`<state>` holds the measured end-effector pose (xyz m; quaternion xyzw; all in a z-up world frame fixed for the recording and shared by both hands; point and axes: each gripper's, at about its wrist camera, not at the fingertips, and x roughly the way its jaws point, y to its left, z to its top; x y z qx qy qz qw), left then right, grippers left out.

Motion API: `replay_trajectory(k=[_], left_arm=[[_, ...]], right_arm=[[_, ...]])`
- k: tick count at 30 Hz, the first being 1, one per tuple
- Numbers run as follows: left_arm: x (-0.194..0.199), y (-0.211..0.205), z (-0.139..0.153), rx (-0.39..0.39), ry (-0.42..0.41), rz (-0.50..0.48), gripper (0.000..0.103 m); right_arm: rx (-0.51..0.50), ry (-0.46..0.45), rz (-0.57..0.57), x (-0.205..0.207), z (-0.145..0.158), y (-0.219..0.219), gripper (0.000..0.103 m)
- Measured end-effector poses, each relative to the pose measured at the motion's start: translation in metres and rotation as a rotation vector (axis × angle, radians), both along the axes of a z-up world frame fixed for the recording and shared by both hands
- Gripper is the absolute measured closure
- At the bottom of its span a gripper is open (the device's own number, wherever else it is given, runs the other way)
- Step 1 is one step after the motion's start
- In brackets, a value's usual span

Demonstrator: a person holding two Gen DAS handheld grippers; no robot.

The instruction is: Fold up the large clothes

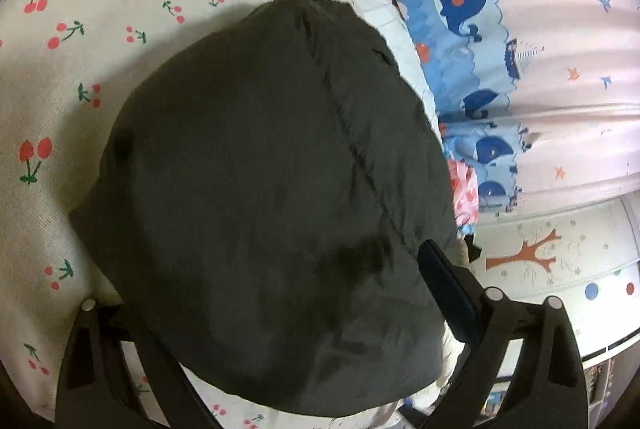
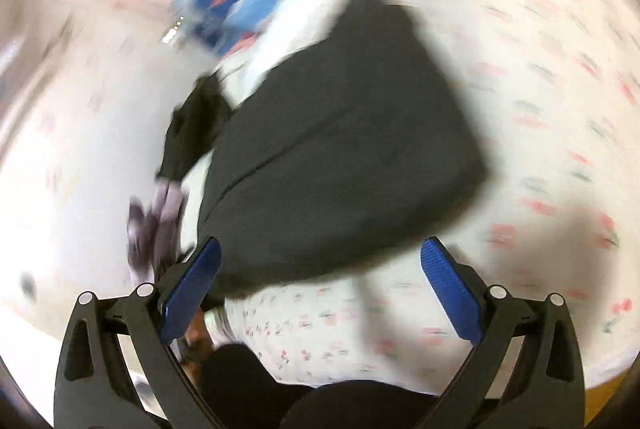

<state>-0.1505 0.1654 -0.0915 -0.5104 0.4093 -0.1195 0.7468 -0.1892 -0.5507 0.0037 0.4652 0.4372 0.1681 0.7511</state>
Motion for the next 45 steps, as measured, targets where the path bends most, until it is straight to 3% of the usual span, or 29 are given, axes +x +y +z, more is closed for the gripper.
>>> replay_trajectory(k=[3, 5, 7, 9, 12, 15, 17, 18, 20, 22, 24, 26, 27, 32, 35, 39, 41, 43, 45], left_arm=[[-0.001, 0.000, 0.002, -0.017, 0.010, 0.033, 0.042], [-0.001, 0.002, 0.002, -0.016, 0.019, 0.036, 0.062], [-0.001, 0.004, 0.006, -0.018, 0.014, 0.033, 0.071], [-0.001, 0.006, 0.014, -0.015, -0.004, 0.029, 0.077], [-0.010, 0.005, 0.049, 0.051, -0.085, 0.009, 0.084], [-0.035, 0.013, 0.086, 0.080, -0.179, 0.003, 0.085], [-0.059, 0.017, 0.101, 0.123, -0.226, -0.014, 0.085], [-0.067, 0.017, 0.100, 0.148, -0.223, -0.031, 0.085], [-0.071, 0.018, 0.079, 0.170, -0.157, -0.084, 0.078], [-0.071, 0.025, 0.049, 0.124, -0.056, -0.071, 0.069], [-0.076, 0.035, 0.029, 0.038, -0.033, -0.029, 0.064], [-0.079, 0.035, 0.028, 0.057, -0.048, 0.009, 0.044], [-0.078, 0.034, 0.029, 0.065, -0.055, 0.015, 0.039], [-0.065, 0.012, 0.043, 0.132, -0.086, 0.036, 0.027], [-0.066, -0.007, 0.055, 0.273, -0.101, 0.043, 0.027], [-0.066, -0.014, 0.063, 0.378, -0.085, 0.063, 0.027], [-0.067, -0.013, 0.064, 0.410, -0.073, 0.071, 0.027], [-0.066, -0.014, 0.066, 0.434, -0.070, 0.084, 0.024], [-0.067, -0.015, 0.068, 0.458, -0.071, 0.096, 0.022]], right_arm=[[0.057, 0.013, -0.039, 0.016, -0.012, -0.005, 0.010], [0.040, 0.007, -0.072, 0.030, -0.010, -0.003, 0.026], [0.104, 0.011, -0.116, 0.039, -0.017, 0.003, 0.079], [0.147, -0.023, -0.142, 0.044, -0.019, 0.004, 0.085], [0.083, -0.143, -0.108, 0.031, 0.022, 0.014, 0.089], [0.048, -0.209, -0.058, 0.005, 0.049, 0.016, 0.090], [0.014, -0.190, -0.006, -0.015, 0.047, 0.022, 0.089], [-0.031, -0.139, 0.037, -0.026, 0.035, 0.026, 0.086], [-0.076, -0.043, 0.063, -0.039, 0.010, 0.026, 0.079], [-0.020, 0.005, 0.007, -0.060, -0.009, 0.010, 0.068], [-0.085, -0.030, -0.075, -0.079, 0.004, -0.003, 0.061], [-0.185, -0.097, -0.127, -0.090, 0.030, -0.005, 0.056], [-0.251, -0.141, -0.138, -0.090, 0.050, -0.001, 0.051], [-0.512, -0.341, 0.025, -0.042, 0.129, 0.078, 0.035], [-0.637, -0.382, 0.163, 0.019, 0.141, 0.149, 0.032], [-0.734, -0.351, 0.246, 0.106, 0.117, 0.218, 0.031], [-0.815, -0.271, 0.290, 0.145, 0.073, 0.247, 0.027], [-0.856, -0.201, 0.350, 0.165, 0.028, 0.268, 0.020], [-0.887, -0.198, 0.364, 0.169, 0.015, 0.275, 0.019]])
